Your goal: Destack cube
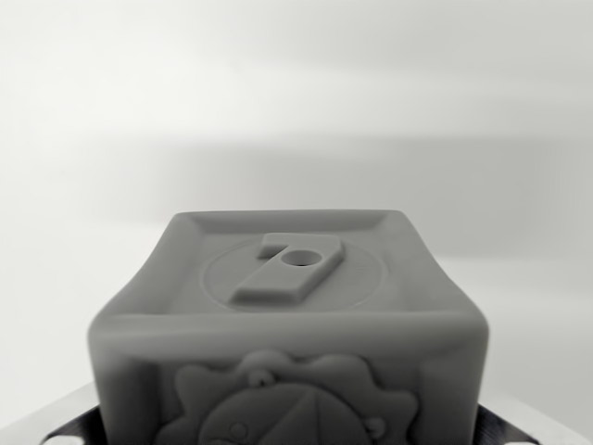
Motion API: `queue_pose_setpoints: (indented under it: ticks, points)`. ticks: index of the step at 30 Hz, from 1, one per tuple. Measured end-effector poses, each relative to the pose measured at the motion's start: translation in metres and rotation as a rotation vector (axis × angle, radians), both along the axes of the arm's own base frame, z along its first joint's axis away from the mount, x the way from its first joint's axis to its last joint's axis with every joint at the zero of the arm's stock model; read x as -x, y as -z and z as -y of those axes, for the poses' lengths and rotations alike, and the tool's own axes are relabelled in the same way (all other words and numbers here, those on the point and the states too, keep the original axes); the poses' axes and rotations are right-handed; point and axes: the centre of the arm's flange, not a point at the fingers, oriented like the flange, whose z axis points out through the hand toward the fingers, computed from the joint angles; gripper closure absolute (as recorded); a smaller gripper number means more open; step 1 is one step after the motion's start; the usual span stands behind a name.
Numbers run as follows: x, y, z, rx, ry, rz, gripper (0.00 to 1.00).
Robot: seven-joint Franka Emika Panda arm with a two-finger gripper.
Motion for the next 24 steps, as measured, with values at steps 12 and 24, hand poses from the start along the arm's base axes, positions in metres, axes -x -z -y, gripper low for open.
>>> queue_pose_setpoints:
  ticks: [12, 24]
  points:
    - [-0.017, 0.005, 0.012, 0.0, 0.116, 0.001, 1.0]
    - [-0.034, 0.01, 0.023, 0.0, 0.226, 0.001, 1.0]
